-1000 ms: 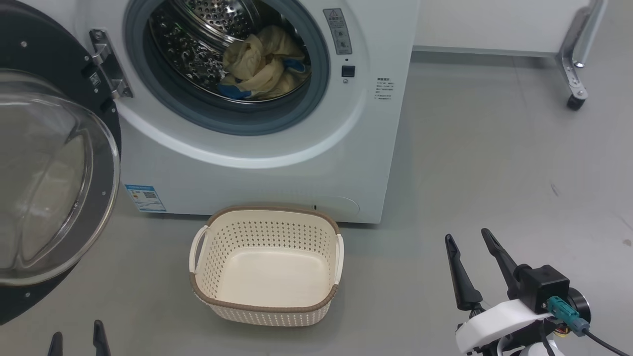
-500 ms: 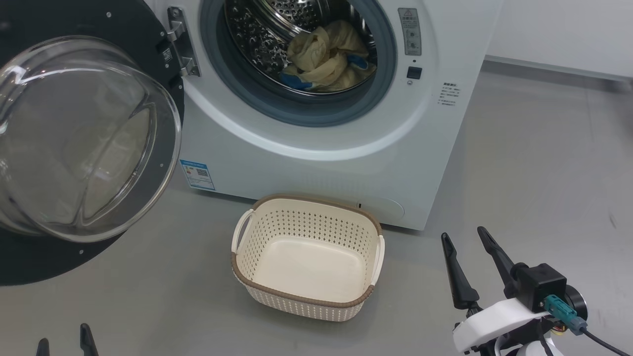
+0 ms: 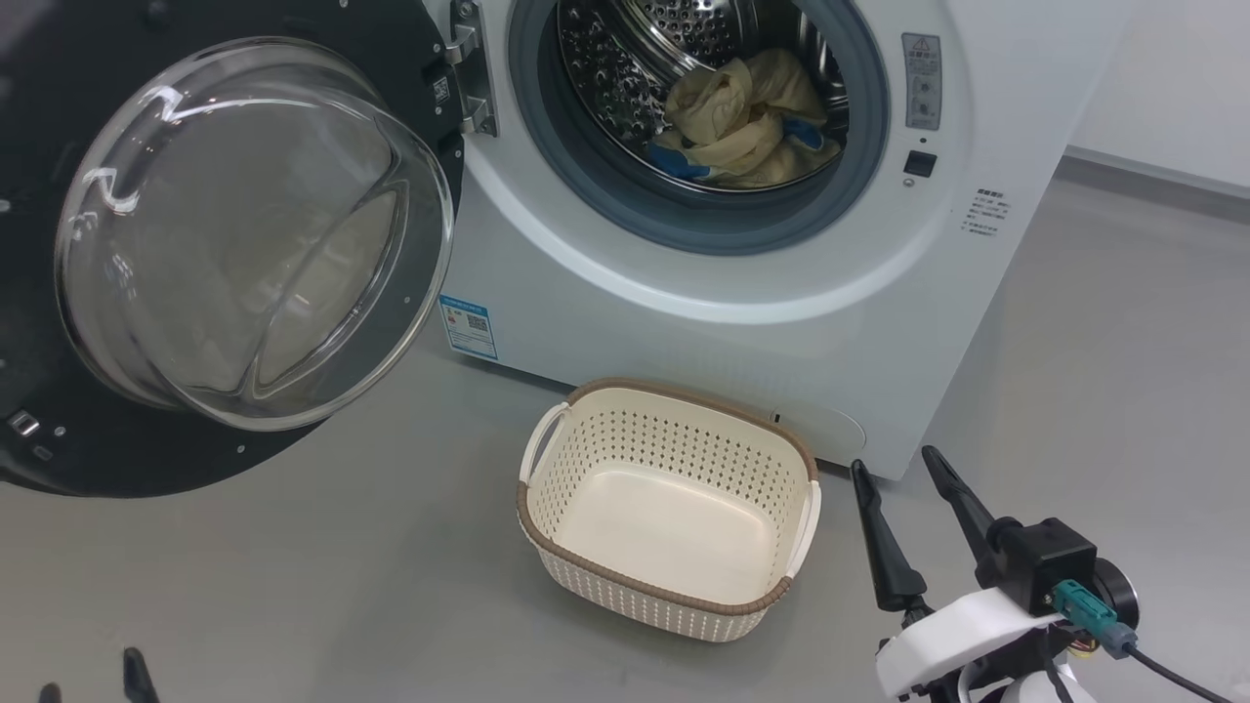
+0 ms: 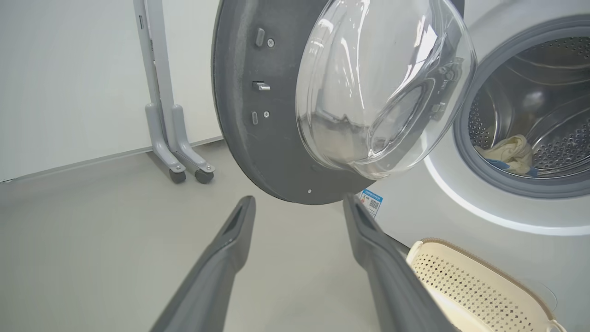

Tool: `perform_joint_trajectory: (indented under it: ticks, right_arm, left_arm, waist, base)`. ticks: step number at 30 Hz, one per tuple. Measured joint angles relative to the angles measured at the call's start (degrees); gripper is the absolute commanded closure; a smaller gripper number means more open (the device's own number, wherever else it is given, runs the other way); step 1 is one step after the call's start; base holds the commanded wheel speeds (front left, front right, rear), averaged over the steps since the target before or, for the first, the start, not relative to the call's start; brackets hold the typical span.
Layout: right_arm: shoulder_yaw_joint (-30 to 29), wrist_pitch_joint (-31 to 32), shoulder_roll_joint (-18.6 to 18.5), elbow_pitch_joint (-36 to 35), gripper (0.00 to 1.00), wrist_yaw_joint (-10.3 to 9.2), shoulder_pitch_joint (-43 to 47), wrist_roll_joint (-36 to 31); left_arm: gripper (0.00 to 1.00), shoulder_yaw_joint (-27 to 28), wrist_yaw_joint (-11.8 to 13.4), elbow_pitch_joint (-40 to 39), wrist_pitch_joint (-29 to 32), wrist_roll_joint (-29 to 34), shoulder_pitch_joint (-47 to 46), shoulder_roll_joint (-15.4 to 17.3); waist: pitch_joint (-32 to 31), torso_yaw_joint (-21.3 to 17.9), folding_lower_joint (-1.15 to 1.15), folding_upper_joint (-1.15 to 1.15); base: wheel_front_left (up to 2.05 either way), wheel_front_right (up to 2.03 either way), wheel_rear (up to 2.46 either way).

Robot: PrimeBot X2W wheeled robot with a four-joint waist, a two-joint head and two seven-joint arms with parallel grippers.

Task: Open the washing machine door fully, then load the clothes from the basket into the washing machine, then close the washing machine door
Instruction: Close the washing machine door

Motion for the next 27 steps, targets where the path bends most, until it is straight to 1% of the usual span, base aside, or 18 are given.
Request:
perform_joint_trajectory:
  ticks: [3,8,10,18,19,20,21,27]
  right_arm:
    - [0.81,0.48,0.55,0.22,0.0,0.47,-0.36,-0.22]
    - [1.26,0.67,0.66,0.52,0.0,0.74,-1.36,-0.22]
    - [1.43,0.99,0.65,0.69,0.0,1.18,-1.44,-0.23]
    - [1.67,1.0,0.65,1.45,0.0,1.32,-2.56,-0.3]
    - [1.69,1.0,0.65,1.55,0.0,1.44,-2.56,-0.3]
    - [1.71,1.0,0.66,1.59,0.0,1.67,-2.56,-0.3]
    - [1.74,1.0,0.67,1.64,0.0,1.68,-2.56,-0.3]
    - [1.82,1.0,0.73,1.81,0.0,1.7,-2.56,-0.3]
  left_arm:
    - [0.0,1.24,0.53,-0.23,0.0,0.0,0.03,0.0]
    - [0.0,1.71,1.19,-0.98,0.0,-0.01,0.08,-0.01]
    - [0.0,1.92,1.44,-1.19,0.0,-0.05,0.27,-0.01]
    - [0.0,2.12,1.76,-1.64,0.0,-0.99,0.88,-0.01]
    - [0.1,2.07,1.76,-1.57,0.0,-1.48,1.07,-0.01]
    - [0.59,1.9,1.76,-1.46,0.0,-1.54,1.25,-0.01]
    - [1.0,1.72,1.76,-1.36,0.0,-1.62,1.31,-0.01]
    - [1.0,1.02,0.85,-1.0,0.0,-2.65,1.77,-0.01]
  waist:
    - [-0.07,0.66,0.0,0.0]
    - [0.06,0.95,0.0,0.0]
    - [0.11,1.04,0.0,0.0]
    - [0.14,1.25,0.0,0.0]
    - [0.13,1.25,0.0,0.0]
    - [0.12,1.25,0.0,0.0]
    - [0.1,1.25,0.0,0.0]
    - [0.12,1.2,0.0,0.0]
  base:
    - [0.0,0.0,0.0]
    - [0.0,0.0,0.0]
    - [0.0,0.0,0.0]
    - [0.0,0.0,0.0]
    - [0.0,0.0,0.0]
    - [0.0,0.0,0.0]
    - [0.0,0.0,0.0]
    - [0.0,0.0,0.0]
